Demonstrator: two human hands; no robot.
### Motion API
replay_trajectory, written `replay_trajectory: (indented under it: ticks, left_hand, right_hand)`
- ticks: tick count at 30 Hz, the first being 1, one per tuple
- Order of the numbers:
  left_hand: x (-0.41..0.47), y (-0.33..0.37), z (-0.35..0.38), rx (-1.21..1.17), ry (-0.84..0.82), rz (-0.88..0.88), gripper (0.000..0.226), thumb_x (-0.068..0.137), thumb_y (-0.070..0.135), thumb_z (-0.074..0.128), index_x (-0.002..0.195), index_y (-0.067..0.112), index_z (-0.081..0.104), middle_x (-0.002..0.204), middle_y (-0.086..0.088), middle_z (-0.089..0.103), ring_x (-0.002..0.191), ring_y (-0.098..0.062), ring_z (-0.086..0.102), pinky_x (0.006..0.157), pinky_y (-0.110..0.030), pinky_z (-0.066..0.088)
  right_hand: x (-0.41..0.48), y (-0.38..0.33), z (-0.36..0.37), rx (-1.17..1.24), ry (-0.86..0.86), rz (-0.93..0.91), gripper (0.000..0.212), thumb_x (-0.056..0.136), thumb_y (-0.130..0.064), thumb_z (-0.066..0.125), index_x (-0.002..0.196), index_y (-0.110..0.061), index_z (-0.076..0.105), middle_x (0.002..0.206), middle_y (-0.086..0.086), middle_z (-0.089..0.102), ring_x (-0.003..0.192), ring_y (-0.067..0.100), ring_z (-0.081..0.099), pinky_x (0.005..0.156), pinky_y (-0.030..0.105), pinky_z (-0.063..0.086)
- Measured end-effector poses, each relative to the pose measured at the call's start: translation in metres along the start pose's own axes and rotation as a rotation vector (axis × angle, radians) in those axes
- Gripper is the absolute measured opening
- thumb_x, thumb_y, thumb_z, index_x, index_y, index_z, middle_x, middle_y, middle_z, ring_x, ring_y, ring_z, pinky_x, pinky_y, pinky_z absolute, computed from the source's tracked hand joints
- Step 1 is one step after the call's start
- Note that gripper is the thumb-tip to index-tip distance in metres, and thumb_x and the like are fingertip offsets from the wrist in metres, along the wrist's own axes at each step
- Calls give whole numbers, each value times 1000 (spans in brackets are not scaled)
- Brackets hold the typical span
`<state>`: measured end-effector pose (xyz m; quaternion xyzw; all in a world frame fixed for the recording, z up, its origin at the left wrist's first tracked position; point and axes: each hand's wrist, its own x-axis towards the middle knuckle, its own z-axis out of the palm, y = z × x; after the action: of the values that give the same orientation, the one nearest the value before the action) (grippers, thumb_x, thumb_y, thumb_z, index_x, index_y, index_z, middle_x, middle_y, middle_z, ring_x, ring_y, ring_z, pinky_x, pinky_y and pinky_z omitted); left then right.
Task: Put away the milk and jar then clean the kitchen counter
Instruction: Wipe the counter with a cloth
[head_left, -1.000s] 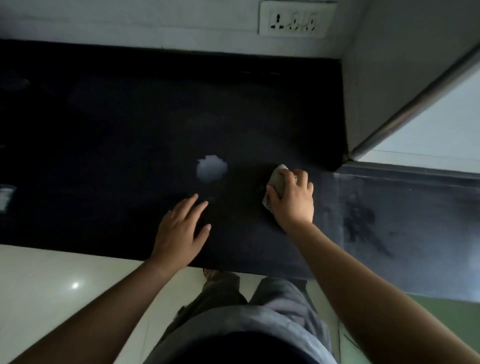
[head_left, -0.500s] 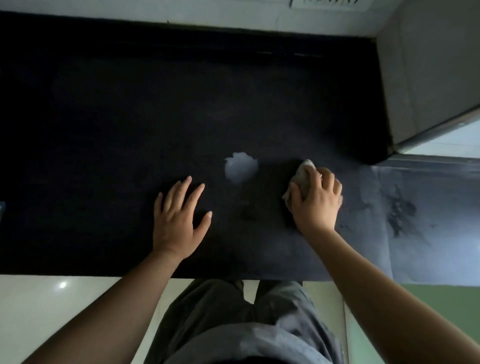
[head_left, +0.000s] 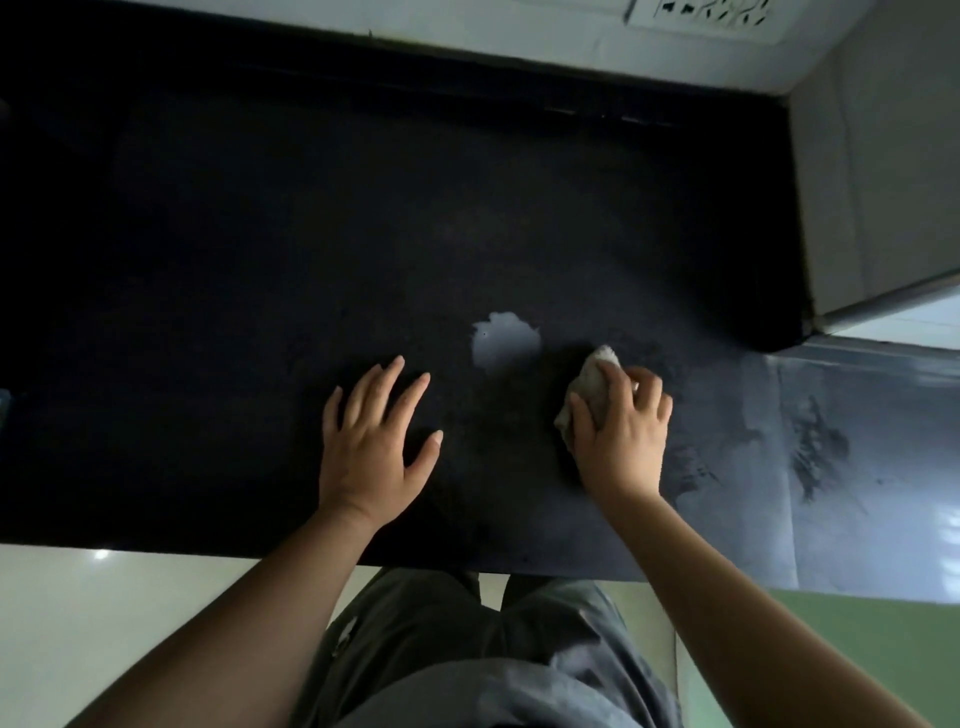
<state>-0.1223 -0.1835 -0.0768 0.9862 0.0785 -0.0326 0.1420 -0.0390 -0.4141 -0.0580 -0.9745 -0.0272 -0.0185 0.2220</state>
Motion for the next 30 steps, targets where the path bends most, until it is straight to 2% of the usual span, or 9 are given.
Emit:
replay_trajectory:
  ticks: [3, 8, 11, 16, 19, 21, 26, 28, 30]
  left_hand:
    - [0, 0, 0, 7, 0, 1, 59, 86, 51, 40, 139, 27, 40, 152, -4, 32, 138, -25, 29, 110, -54, 19]
    - [2, -1, 0, 1, -5, 3, 59, 85, 51, 41, 140, 27, 40, 152, -3, 32, 138, -25, 29, 110, -54, 19]
    - [0, -1, 1, -10, 0, 7, 59, 85, 50, 42, 139, 28, 39, 152, -3, 32, 138, -25, 29, 110, -53, 19]
    - [1, -2, 2, -9, -3, 3, 58, 85, 51, 41, 139, 29, 38, 152, -2, 31, 138, -24, 28, 110, -53, 18]
    - [1, -1, 2, 0, -3, 5, 58, 86, 52, 40, 139, 28, 38, 152, -3, 31, 138, -24, 28, 110, -53, 18]
    - [1, -1, 1, 1, -1, 5, 58, 86, 52, 40, 139, 27, 39, 152, -3, 32, 138, -25, 29, 110, -53, 19]
    - [0, -1, 0, -7, -5, 2, 59, 85, 51, 42, 139, 28, 40, 152, -2, 32, 138, -24, 29, 110, -53, 19]
    - [0, -2, 1, -12, -3, -1, 59, 85, 51, 42, 139, 28, 40, 152, -2, 32, 138, -24, 29, 110, -53, 19]
    - [0, -3, 1, -20, -9, 3, 59, 85, 51, 42, 139, 28, 40, 152, -2, 32, 138, -25, 30, 110, -53, 20]
  right_hand:
    - [28, -19, 10, 4, 32, 90, 42, 87, -31, 59, 124, -12, 50, 121, 19, 46, 101, 39, 42, 85, 42, 37]
    - [-1, -30, 12, 8, -51, -129, 45, 86, -32, 60, 126, -13, 50, 120, 17, 49, 100, 34, 46, 84, 41, 41]
    - [-34, -13, 4, -11, -61, -176, 48, 85, -31, 64, 127, -14, 50, 119, 16, 50, 102, 33, 48, 85, 41, 44]
    - [-12, -7, 2, -4, 10, -14, 44, 85, -27, 63, 125, -12, 52, 120, 20, 48, 102, 38, 45, 85, 44, 42]
    - [18, -27, 12, 36, 23, 92, 42, 88, -32, 57, 126, -15, 50, 124, 18, 44, 106, 37, 41, 87, 41, 36]
    - [27, -40, 17, 54, 17, 53, 43, 88, -32, 58, 126, -14, 50, 124, 18, 45, 105, 36, 42, 87, 41, 36]
    - [-10, -31, 9, 41, -137, -248, 48, 86, -30, 63, 129, -15, 50, 123, 17, 48, 106, 35, 45, 88, 44, 42]
    - [-24, -16, 4, 7, -118, -261, 48, 84, -28, 67, 127, -13, 52, 120, 19, 51, 103, 37, 48, 85, 45, 45]
    - [-25, -8, 1, -32, -69, -199, 47, 82, -25, 69, 125, -11, 54, 116, 20, 53, 98, 39, 50, 81, 46, 47]
